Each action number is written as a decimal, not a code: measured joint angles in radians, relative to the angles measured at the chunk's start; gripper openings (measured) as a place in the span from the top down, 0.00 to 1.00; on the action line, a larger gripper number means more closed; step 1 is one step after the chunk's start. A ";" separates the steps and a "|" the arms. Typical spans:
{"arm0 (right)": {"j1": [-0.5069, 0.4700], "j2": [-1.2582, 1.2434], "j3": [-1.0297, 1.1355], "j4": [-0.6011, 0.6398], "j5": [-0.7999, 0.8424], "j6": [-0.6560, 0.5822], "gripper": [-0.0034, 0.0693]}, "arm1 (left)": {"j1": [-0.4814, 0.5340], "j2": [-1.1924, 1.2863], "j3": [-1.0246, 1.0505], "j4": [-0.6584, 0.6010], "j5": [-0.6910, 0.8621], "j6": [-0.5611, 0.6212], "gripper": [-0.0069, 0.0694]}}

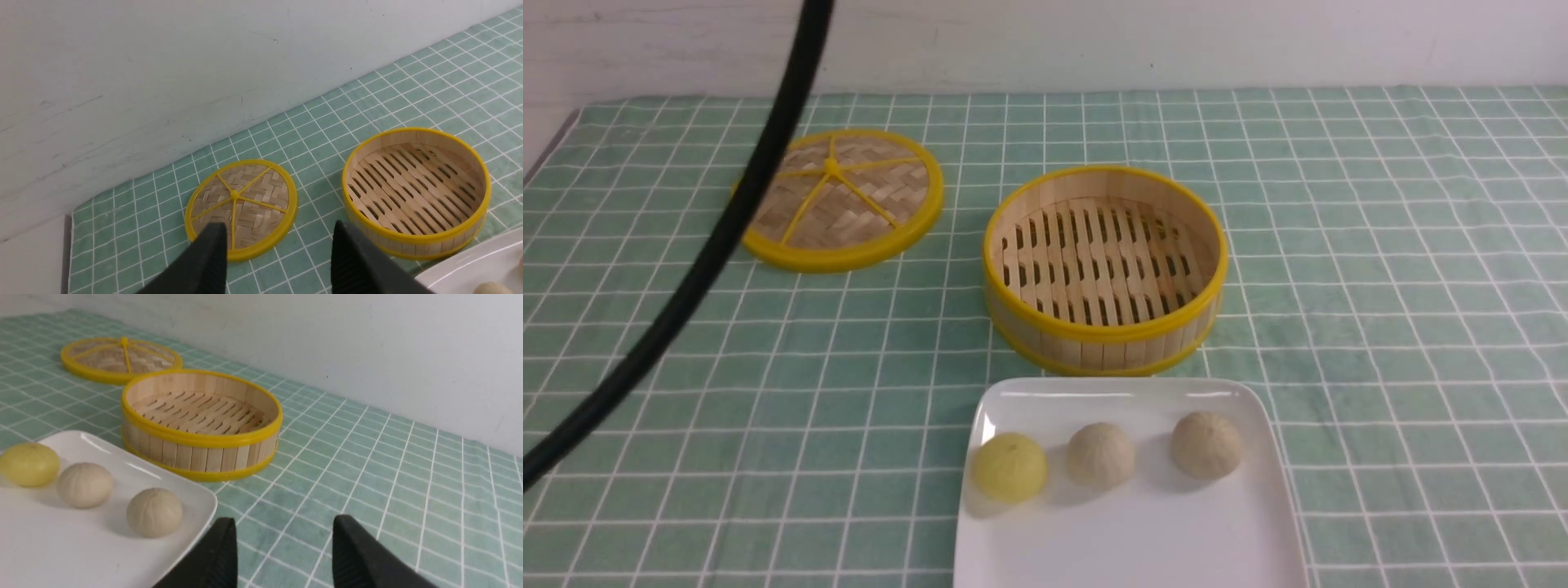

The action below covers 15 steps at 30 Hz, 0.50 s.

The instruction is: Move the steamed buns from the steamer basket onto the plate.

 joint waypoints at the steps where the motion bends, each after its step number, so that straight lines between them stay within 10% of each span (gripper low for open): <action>1: 0.000 0.000 0.003 0.000 0.008 0.000 0.51 | 0.000 0.000 0.000 0.000 0.000 0.000 0.43; 15: 0.000 0.000 0.003 -0.001 -0.072 0.000 0.65 | 0.000 0.000 0.000 -0.005 0.000 0.000 0.43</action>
